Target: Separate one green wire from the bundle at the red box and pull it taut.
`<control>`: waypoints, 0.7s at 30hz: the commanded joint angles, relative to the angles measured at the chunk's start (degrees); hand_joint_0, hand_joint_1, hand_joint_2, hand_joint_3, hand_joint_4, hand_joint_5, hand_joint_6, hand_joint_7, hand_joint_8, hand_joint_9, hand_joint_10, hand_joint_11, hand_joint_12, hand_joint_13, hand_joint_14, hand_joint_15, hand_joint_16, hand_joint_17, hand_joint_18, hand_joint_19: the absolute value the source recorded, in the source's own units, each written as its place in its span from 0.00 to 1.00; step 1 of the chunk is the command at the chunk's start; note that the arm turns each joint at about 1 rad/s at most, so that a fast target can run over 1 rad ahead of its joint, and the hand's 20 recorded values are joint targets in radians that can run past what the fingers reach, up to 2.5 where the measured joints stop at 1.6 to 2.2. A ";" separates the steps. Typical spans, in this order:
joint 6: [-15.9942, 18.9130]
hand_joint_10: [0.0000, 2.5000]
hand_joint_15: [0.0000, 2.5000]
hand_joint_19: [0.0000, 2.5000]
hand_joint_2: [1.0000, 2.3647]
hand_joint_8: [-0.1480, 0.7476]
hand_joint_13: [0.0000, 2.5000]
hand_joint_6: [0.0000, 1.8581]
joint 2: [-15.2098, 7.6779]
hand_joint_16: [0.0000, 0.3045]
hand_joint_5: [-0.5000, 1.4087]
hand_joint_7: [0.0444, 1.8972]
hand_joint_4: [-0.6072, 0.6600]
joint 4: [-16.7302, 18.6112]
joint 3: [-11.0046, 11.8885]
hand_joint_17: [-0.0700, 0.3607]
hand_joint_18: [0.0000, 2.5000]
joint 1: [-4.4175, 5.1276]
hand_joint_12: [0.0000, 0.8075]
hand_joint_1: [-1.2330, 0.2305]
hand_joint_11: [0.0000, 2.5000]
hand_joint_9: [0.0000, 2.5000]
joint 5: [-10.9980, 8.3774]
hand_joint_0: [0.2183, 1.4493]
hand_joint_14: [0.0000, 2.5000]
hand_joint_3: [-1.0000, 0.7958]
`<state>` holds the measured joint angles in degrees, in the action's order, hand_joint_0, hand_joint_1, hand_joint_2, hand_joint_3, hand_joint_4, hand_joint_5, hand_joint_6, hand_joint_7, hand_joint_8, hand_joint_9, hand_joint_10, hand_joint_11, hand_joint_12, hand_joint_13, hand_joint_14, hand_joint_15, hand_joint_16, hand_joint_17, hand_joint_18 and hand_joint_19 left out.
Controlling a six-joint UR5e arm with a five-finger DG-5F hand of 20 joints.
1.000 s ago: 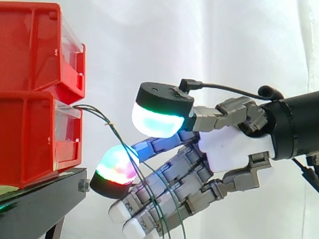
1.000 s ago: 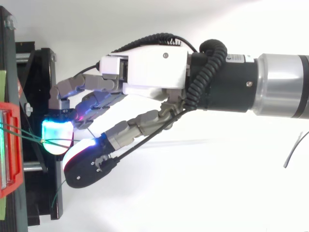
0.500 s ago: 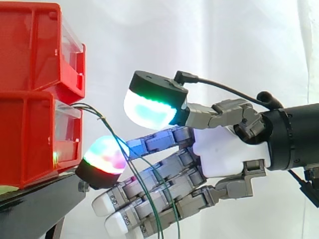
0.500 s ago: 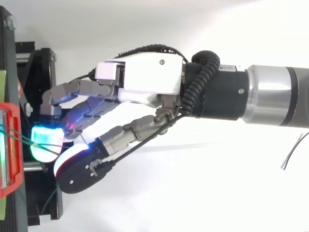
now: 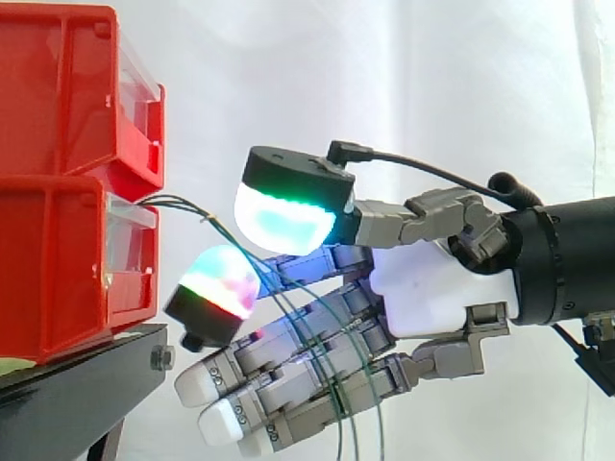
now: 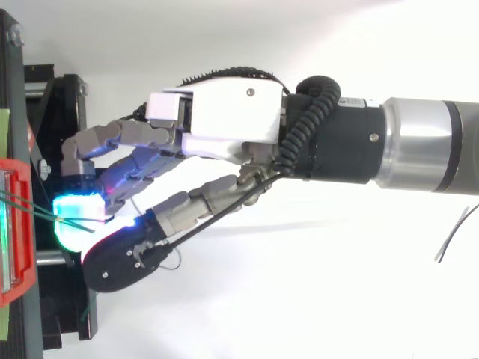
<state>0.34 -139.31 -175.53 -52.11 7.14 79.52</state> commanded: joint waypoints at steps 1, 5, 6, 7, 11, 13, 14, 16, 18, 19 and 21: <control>0.01 0.00 0.07 0.09 0.01 0.51 0.26 0.29 0.00 0.12 0.20 0.73 0.65 -0.16 -0.01 0.36 0.16 -0.28 0.46 0.36 0.04 0.27 0.02 0.32 0.00 0.36; 0.01 0.00 0.07 0.08 0.01 0.51 0.26 0.34 0.09 0.12 0.18 0.69 0.65 -0.16 0.08 0.36 0.16 -0.46 0.46 0.35 0.05 0.27 0.99 0.32 0.00 0.40; 0.01 0.00 0.07 0.09 0.01 0.51 0.26 0.35 0.09 0.12 0.18 0.65 0.66 -0.16 0.08 0.36 0.16 -0.46 0.46 0.35 0.05 0.27 1.08 0.33 0.00 0.40; 0.01 0.00 0.07 0.09 0.01 0.51 0.26 0.35 0.09 0.12 0.18 0.65 0.66 -0.16 0.17 0.36 0.16 -0.55 0.47 0.35 0.05 0.27 1.25 0.33 0.00 0.40; -0.17 0.00 0.07 0.09 0.00 0.52 0.26 0.36 0.44 0.13 0.18 0.63 0.67 -0.51 0.17 0.36 0.16 -0.72 0.47 0.37 0.06 0.28 1.25 0.28 0.00 0.28; -0.25 0.00 0.07 0.09 0.00 0.53 0.27 0.36 0.79 0.13 0.18 0.63 0.67 -0.69 0.17 0.37 0.17 -0.72 0.48 0.39 0.06 0.28 1.25 0.26 0.00 0.28; -0.43 0.00 0.07 0.09 0.00 0.53 0.27 0.35 0.97 0.13 0.18 0.63 0.68 -1.04 0.17 0.37 0.17 -0.81 0.48 0.40 0.06 0.28 1.16 0.26 0.00 0.28; -0.52 0.00 0.07 0.09 0.00 0.53 0.27 0.34 1.05 0.13 0.19 0.64 0.68 -1.39 0.26 0.38 0.17 -0.81 0.49 0.42 0.06 0.28 1.08 0.25 0.00 0.28; -0.61 0.00 0.07 0.09 0.00 0.53 0.27 0.32 0.97 0.14 0.19 0.67 0.68 -1.65 0.43 0.38 0.17 -0.81 0.49 0.43 0.06 0.28 1.08 0.24 0.00 0.28; -0.69 0.00 0.07 0.09 0.00 0.54 0.27 0.32 0.97 0.14 0.19 0.67 0.67 -2.62 0.96 0.38 0.17 -0.90 0.49 0.43 0.06 0.29 0.90 0.24 0.00 0.28; -0.96 0.00 0.07 0.09 0.00 0.54 0.27 0.30 0.97 0.14 0.20 0.70 0.67 -3.41 1.31 0.38 0.17 -0.90 0.50 0.43 0.05 0.29 0.55 0.24 0.00 0.28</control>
<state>-0.30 -138.34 -177.64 -51.41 6.29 80.47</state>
